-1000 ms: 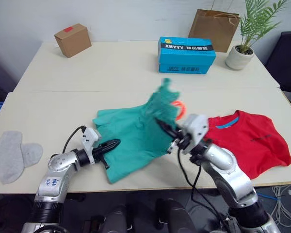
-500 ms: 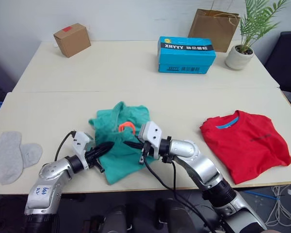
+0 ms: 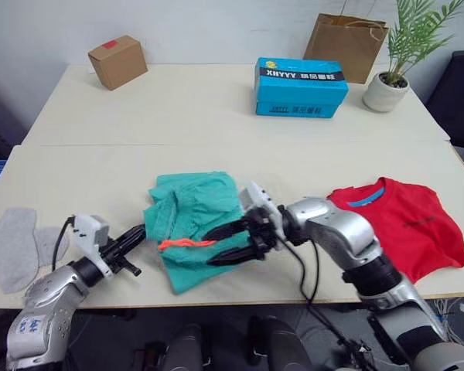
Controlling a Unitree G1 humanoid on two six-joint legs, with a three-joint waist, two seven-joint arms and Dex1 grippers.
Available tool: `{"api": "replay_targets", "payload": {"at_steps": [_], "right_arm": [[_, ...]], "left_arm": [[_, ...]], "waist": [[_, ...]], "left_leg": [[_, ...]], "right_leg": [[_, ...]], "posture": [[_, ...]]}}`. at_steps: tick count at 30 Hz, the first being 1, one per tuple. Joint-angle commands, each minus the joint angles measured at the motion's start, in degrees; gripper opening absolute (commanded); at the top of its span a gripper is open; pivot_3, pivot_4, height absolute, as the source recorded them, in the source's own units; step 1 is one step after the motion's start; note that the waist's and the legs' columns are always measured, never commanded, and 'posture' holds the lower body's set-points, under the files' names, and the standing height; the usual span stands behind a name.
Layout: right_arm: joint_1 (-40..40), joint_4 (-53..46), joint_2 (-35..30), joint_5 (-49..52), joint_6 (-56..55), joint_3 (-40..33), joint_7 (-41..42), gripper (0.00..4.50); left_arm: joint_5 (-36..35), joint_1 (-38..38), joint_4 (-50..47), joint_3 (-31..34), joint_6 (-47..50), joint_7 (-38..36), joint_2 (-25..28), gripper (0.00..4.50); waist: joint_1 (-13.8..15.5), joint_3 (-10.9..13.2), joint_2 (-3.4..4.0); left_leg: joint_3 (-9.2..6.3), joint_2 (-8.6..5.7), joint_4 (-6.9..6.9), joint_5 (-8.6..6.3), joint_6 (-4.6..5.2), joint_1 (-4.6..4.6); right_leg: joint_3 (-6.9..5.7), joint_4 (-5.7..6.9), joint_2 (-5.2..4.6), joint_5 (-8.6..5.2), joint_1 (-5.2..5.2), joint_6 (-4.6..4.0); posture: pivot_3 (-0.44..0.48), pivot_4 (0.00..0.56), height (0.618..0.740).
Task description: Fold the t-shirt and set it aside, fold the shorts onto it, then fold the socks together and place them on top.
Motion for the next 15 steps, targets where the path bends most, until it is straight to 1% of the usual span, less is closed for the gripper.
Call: {"api": "replay_targets", "payload": {"at_steps": [1,2,3,4,6,8,10,12,14,15], "right_arm": [[1.04,-2.77,1.02,9.67,3.83,-8.88,-1.03,2.72],[1.83,-2.43,1.99,9.71,3.10,-10.67,-3.36,2.72],[2.85,-2.26,2.55,8.42,1.35,-11.38,-4.72,2.35],[4.15,-1.87,3.26,5.86,-1.95,-11.36,-5.64,2.16],[6.53,-1.02,4.24,0.42,-8.19,-9.99,-6.75,1.46],[8.65,2.84,5.59,-9.61,-19.75,-6.19,-8.98,0.73],[9.84,7.44,6.56,-18.42,-30.01,-2.20,-10.52,0.02],[10.62,10.57,6.85,-23.46,-37.52,0.63,-10.00,0.02],[11.59,13.61,7.59,-27.50,-43.63,2.35,-11.17,0.02],[11.94,14.80,8.45,-28.77,-44.96,2.42,-12.97,0.02]], "left_arm": [[-4.91,4.11,-7.61,4.53,-0.13,3.45,-2.98,0.00],[-7.51,5.84,-9.30,6.14,-0.40,3.79,-4.59,0.00],[-11.07,7.25,-10.73,8.01,-0.49,3.99,-6.12,0.00],[-14.31,8.52,-11.53,10.01,-0.44,3.94,-7.01,0.00],[-17.26,10.45,-11.83,13.01,-0.74,3.62,-7.27,0.00],[-21.33,10.87,-13.89,13.90,0.77,2.84,-5.58,0.00],[-22.94,8.77,-16.25,10.93,3.63,1.58,-1.56,0.00],[-22.15,5.78,-17.28,6.59,5.93,0.29,2.58,0.00],[-17.96,0.51,-16.11,-0.17,7.44,-1.07,6.75,0.00],[-15.25,-3.41,-13.94,-4.23,7.37,-3.04,8.74,0.00]], "waist": [[-0.16,0.00,-0.01],[-0.15,-0.01,-0.02],[-0.15,-0.02,-0.03],[-0.12,-0.02,-0.03],[0.00,-0.01,-0.03],[0.00,-0.01,-0.02],[0.14,0.01,-0.06],[0.38,0.02,-0.05],[0.43,0.02,-0.04],[0.28,0.02,-0.04]], "left_leg": [[0.00,-0.02,0.01,-0.02,0.01,0.00],[0.01,-0.03,0.01,-0.07,0.06,0.00],[0.00,-0.02,0.01,-0.30,-0.02,0.01],[0.01,-0.01,0.01,-0.36,-0.11,0.01],[0.01,0.00,-0.01,-0.33,-0.18,0.02],[0.01,0.02,-0.02,-0.23,-0.31,0.01],[0.02,0.01,0.02,-0.12,-0.32,0.01],[0.00,-0.01,0.06,-0.05,-0.32,0.00],[0.04,-0.03,0.05,-0.02,-0.34,0.00],[0.05,-0.08,0.05,0.09,-0.48,0.03]], "right_leg": [[0.01,-0.02,-0.03,0.01,0.01,0.02],[0.01,-0.05,-0.04,0.02,0.02,0.03],[0.01,-0.07,-0.04,0.02,0.04,0.04],[0.00,-0.08,-0.04,0.02,0.04,0.04],[-0.03,-0.07,-0.03,0.01,0.02,0.03],[-0.06,-0.07,0.03,-0.01,0.01,0.02],[-0.07,-0.03,0.06,-0.01,0.02,0.01],[-0.08,-0.02,0.06,0.02,0.05,0.03],[-0.04,-0.04,0.05,0.06,0.07,0.06],[0.00,0.00,0.04,0.07,0.08,0.10]], "posture": [[0.000,0.150,0.740],[0.000,0.150,0.740],[0.000,0.150,0.740],[0.000,0.150,0.740],[0.000,0.150,0.740],[0.000,0.150,0.740],[0.000,0.150,0.740],[0.000,0.150,0.740],[0.000,0.150,0.740],[0.000,0.150,0.740]]}}
